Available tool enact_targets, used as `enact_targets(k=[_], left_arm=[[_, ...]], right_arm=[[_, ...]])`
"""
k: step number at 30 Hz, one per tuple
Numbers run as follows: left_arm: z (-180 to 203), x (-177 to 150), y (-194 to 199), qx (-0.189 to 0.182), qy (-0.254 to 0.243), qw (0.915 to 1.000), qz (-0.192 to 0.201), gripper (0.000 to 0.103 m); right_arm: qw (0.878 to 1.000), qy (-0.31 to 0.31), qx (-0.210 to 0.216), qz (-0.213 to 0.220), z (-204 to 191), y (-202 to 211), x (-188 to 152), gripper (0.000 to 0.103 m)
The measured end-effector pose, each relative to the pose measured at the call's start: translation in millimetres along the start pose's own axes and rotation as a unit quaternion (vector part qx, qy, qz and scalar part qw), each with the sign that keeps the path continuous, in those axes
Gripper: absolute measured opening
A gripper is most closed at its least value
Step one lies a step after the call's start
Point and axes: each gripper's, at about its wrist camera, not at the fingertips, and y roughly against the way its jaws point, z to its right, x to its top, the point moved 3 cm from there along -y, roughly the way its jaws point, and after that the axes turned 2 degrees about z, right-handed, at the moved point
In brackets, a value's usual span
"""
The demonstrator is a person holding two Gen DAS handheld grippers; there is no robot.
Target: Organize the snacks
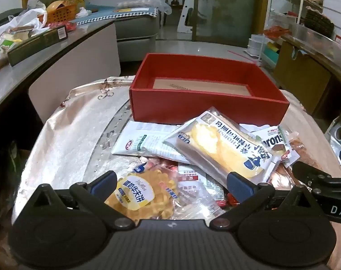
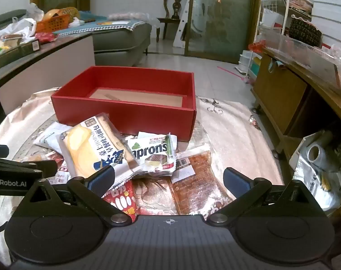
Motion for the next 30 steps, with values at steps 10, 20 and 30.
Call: enact_targets(k=[10, 20, 30], left_arm=[[0.2, -3.5, -3.9, 0.0, -0.001, 0.9999, -0.011, 0.099], [-0.2, -4.8, -5.1, 0.002, -0.006, 0.9998, -0.018, 0.099], [0.3, -6.7, -6.1, 0.001, -0.009, 0.9996, -0.027, 0.099]], right_arm=[[1.0, 0.001, 0.003, -0.002, -0.8, -2.1, 0.8, 0.103], [1.0, 0.006, 0.004, -0.003, -3.2, -3.9, 1.4, 0.103], [1.0, 0.012, 0.004, -0.008, -5.8, -3.4, 0.3, 0.103]])
